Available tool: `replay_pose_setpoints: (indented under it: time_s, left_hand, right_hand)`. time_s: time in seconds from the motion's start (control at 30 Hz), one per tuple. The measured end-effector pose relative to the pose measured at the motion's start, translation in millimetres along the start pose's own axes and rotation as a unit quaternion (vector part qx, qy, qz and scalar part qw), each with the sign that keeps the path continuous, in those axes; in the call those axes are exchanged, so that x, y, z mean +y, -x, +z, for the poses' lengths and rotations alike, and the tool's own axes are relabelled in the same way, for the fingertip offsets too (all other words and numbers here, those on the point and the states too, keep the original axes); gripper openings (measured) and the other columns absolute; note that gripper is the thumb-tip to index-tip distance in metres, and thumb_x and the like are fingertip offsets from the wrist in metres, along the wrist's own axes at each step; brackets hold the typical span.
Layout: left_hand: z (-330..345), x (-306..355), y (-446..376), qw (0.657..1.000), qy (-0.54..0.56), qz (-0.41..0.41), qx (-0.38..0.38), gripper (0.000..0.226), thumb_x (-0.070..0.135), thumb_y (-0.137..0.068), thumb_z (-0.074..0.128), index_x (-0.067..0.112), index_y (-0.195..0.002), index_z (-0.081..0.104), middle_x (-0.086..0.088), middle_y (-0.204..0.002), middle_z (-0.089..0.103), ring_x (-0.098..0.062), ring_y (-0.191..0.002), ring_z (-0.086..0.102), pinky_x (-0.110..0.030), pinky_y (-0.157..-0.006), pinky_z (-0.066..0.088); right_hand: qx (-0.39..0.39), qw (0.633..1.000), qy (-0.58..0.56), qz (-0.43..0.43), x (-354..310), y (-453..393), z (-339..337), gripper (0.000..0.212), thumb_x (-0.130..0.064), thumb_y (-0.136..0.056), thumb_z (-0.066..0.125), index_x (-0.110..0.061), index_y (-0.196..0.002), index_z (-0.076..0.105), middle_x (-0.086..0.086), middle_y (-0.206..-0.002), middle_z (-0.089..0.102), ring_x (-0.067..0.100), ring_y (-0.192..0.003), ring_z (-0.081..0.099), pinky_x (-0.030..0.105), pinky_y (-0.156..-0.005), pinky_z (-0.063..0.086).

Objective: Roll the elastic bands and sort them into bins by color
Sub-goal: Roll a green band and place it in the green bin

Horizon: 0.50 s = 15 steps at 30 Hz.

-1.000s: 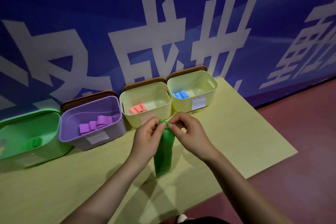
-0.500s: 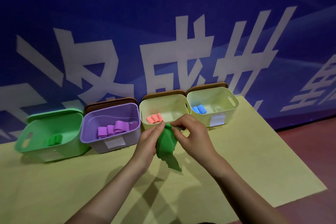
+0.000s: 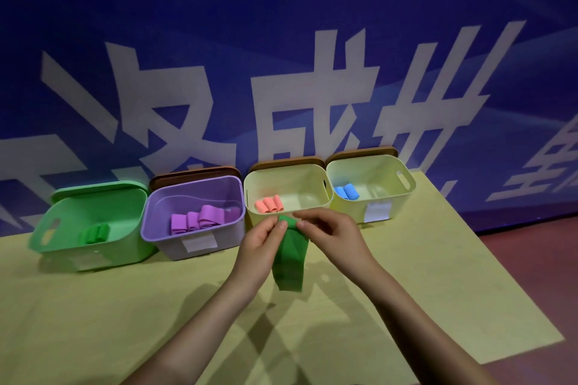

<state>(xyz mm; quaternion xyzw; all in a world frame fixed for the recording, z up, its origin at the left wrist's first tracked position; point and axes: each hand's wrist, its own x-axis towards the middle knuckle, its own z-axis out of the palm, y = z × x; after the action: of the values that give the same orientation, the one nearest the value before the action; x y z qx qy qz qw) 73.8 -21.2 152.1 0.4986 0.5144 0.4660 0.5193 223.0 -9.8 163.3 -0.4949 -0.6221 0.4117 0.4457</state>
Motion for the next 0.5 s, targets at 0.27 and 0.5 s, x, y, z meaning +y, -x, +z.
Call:
replay_pose_setpoints:
  time_s: [0.27,0.5]
  left_hand:
    - [10,4,-4,0.996,-0.062,0.056,-0.044,0.024,0.019,-0.099,0.048,-0.002,-0.1,0.059,-0.029,-0.096,0.056,-0.02,-0.084,0.052,-0.033,-0.074,0.039]
    - [26,6,2,0.992,-0.066,0.087,-0.061,0.039,0.028,-0.096,0.052,-0.011,-0.093,0.051,-0.03,-0.081,0.047,-0.017,-0.073,0.043,-0.028,-0.063,0.032]
  right_hand:
    - [0.013,0.998,-0.026,0.06,-6,4,-12,0.016,-0.009,-0.084,0.07,-0.023,-0.075,0.068,-0.003,-0.07,0.062,0.006,-0.065,0.05,0.018,-0.064,0.042]
    - [0.045,0.999,-0.001,0.021,0,17,-23,0.019,-0.009,-0.085,0.068,-0.015,-0.069,0.061,-0.006,-0.062,0.054,0.003,-0.057,0.045,0.018,-0.058,0.038]
